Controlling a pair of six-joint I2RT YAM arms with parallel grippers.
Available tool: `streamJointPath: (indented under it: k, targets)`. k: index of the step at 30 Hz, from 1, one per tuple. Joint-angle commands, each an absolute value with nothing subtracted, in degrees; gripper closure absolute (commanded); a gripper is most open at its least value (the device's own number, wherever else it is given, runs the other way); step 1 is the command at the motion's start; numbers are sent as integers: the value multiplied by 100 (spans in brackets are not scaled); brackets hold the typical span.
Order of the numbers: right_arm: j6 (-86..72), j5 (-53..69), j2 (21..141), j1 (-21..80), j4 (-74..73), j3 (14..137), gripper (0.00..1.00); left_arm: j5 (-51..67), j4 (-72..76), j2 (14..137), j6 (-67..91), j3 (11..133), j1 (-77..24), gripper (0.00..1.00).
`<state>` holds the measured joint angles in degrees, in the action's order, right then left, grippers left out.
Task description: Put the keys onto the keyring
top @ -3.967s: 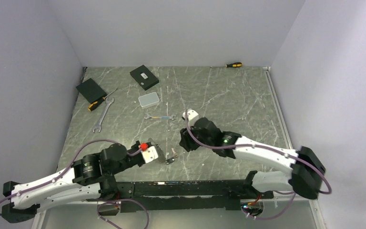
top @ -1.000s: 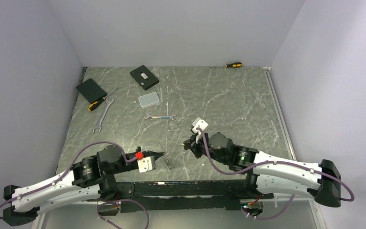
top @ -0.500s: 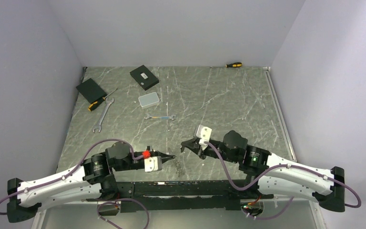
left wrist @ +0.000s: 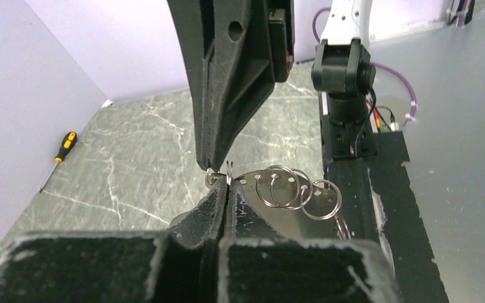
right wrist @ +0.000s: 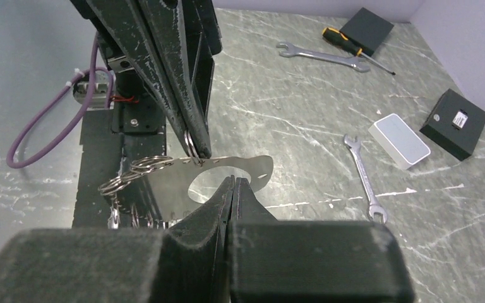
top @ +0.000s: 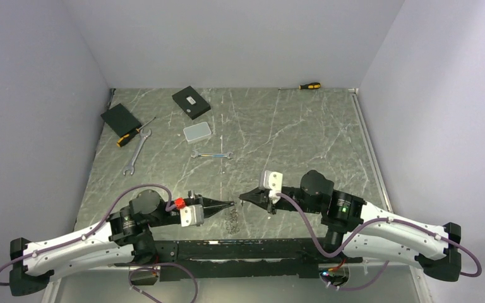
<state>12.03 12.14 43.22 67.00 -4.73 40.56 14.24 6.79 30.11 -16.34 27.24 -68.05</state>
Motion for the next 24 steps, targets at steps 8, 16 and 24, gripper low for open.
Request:
streamJointPath:
  k: [8,16,24]
  targets:
    - [1249,1524,4082,6690,-130,4382,100,1235,1952,2825,-1143,2472,-6785,100]
    - [1196,1598,4051,6693,-26,4486,100,1070,2537,2853,-852,2268,-6786,100]
    - [1134,1824,4060,6699,157,4570,100,923,3177,2866,-553,2005,-6785,100]
